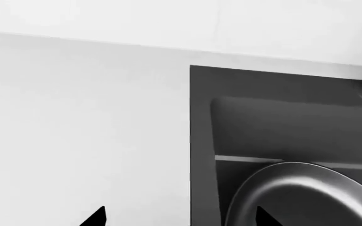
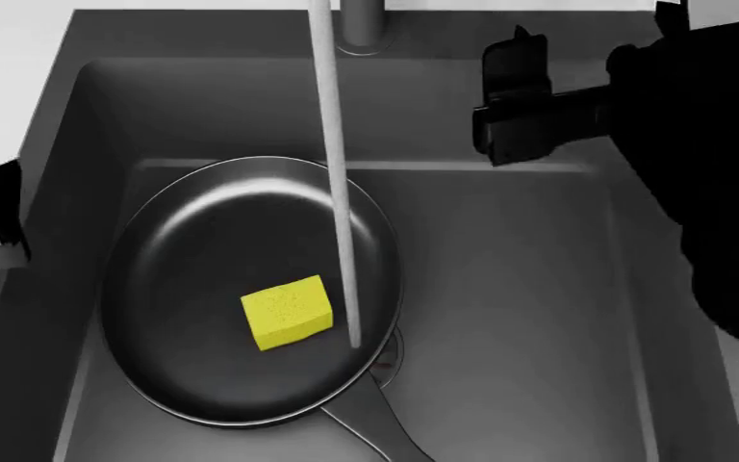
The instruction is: Pick the pan and sponge and place them into the sink. Then turn on the water.
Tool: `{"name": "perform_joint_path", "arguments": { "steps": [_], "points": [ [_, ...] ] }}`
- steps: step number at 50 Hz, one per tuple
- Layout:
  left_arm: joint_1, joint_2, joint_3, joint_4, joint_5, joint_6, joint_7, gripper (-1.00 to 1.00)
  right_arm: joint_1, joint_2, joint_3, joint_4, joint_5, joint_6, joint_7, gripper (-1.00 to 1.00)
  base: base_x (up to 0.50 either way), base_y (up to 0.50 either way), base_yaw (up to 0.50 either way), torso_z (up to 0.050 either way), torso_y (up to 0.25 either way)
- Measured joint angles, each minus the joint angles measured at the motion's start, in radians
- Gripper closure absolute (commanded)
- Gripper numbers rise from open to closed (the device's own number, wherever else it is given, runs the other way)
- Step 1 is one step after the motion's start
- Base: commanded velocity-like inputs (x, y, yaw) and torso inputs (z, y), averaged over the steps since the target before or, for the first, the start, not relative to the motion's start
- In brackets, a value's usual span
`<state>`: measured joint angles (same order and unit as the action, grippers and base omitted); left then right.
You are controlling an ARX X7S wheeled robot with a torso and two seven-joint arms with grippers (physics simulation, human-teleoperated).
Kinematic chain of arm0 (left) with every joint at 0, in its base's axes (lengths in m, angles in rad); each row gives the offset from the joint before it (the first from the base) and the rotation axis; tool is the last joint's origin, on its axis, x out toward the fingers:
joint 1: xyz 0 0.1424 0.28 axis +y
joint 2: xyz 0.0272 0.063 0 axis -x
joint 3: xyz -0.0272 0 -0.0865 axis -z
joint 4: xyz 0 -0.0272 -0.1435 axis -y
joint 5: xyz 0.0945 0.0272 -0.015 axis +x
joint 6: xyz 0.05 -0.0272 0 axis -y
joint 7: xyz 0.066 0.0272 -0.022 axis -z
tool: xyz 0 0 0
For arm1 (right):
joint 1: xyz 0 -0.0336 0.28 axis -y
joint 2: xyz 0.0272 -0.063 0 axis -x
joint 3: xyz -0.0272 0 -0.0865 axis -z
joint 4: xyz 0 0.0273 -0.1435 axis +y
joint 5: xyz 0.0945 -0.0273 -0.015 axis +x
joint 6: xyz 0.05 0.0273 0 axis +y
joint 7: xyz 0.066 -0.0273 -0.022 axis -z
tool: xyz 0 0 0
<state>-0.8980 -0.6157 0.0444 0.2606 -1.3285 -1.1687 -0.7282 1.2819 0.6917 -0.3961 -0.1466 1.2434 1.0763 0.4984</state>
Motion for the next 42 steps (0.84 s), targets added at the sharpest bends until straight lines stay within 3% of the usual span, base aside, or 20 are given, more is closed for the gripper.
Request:
{"name": "perform_joint_path", "arguments": {
  "steps": [18,42],
  "points": [
    [-0.105,-0.033,-0.023,-0.032,-0.159,-0.089,-0.104,-1.00,0.052,0.163,0.106,-0.093,0.317,0.169,0.191,-1.00,0.00,0.00,0.00,0.000,0.000],
    [-0.341,-0.169,0.023,-0.107,-0.482,-0.214,-0.305,-1.00,0.403,0.332,0.095,-0.002,0.584,0.357,0.338,-1.00,0.00,0.00,0.00,0.000,0.000]
  ]
}}
